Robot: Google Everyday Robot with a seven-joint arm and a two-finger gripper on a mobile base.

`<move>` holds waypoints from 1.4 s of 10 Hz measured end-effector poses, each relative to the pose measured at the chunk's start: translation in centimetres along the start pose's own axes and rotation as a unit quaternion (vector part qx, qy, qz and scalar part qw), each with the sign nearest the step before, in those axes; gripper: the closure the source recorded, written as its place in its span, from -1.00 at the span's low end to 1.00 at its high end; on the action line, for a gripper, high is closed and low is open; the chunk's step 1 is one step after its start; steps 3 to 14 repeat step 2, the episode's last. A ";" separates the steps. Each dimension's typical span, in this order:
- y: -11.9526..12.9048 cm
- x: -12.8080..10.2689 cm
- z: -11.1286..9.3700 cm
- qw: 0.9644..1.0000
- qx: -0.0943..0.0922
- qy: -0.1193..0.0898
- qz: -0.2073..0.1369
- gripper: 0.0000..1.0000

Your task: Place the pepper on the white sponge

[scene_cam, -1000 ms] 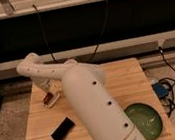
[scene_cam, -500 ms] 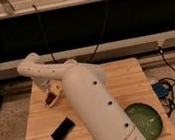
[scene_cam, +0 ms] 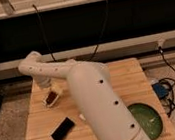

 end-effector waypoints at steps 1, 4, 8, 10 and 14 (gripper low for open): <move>0.5 0.4 -0.7 1.000 0.009 0.001 0.005 -0.60; 0.5 0.7 -1.0 1.000 0.010 0.003 0.005 -0.60; 0.5 0.7 -1.0 1.000 0.010 0.003 0.005 -0.60; 0.5 0.7 -1.0 1.000 0.010 0.003 0.005 -0.60; 0.5 0.7 -1.0 1.000 0.010 0.003 0.005 -0.60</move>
